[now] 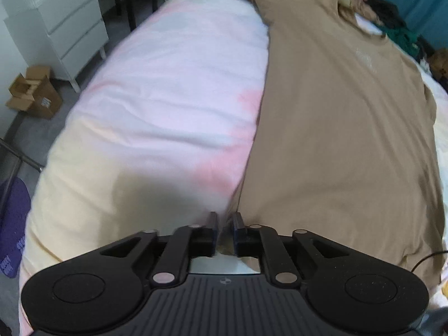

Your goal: Fold clothes

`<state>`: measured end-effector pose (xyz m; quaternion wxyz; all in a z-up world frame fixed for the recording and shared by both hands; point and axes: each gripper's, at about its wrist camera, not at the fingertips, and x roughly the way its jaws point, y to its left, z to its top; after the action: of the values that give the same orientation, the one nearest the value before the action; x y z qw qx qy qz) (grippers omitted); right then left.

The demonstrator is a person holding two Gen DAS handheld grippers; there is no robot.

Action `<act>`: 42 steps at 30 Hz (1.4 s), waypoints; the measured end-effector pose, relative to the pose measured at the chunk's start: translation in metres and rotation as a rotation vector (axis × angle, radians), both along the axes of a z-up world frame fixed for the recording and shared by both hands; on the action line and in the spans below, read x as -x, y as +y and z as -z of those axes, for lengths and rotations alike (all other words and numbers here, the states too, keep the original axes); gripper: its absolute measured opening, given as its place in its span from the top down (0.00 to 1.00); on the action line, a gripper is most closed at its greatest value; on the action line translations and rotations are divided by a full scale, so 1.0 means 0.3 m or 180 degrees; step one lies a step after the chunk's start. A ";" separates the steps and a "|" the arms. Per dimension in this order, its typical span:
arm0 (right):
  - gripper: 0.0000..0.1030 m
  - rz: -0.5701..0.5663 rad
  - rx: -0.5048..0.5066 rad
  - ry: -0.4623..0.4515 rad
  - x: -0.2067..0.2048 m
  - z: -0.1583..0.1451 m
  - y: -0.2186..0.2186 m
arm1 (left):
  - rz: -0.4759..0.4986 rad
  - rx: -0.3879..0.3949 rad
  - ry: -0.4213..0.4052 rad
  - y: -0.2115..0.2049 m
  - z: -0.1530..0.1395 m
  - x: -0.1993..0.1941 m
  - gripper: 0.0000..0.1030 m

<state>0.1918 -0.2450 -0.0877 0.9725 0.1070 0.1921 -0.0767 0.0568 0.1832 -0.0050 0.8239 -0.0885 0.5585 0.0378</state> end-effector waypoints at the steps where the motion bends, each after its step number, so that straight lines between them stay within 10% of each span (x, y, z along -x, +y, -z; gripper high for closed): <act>1: 0.06 -0.0002 -0.0025 0.0000 -0.002 0.001 -0.004 | 0.0003 -0.0054 -0.0097 -0.023 -0.017 -0.005 0.64; 13: 0.06 -0.0045 -0.0152 -0.0132 0.000 -0.018 -0.003 | 0.0395 -0.0519 -0.1428 -0.419 -0.122 -0.145 0.13; 19: 0.06 -0.0062 -0.0153 -0.0206 0.004 -0.019 -0.010 | 0.0326 -0.0101 -0.1688 -0.626 0.031 -0.242 0.04; 42: 0.20 -0.0093 -0.1104 -0.0105 -0.265 0.132 -0.231 | 0.0199 -0.0319 -0.1493 -0.581 0.233 -0.264 0.00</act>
<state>0.2712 -0.3143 -0.1272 0.9435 0.2717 0.1880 -0.0265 0.1359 0.0088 -0.0748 0.9352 -0.0366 0.3517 0.0184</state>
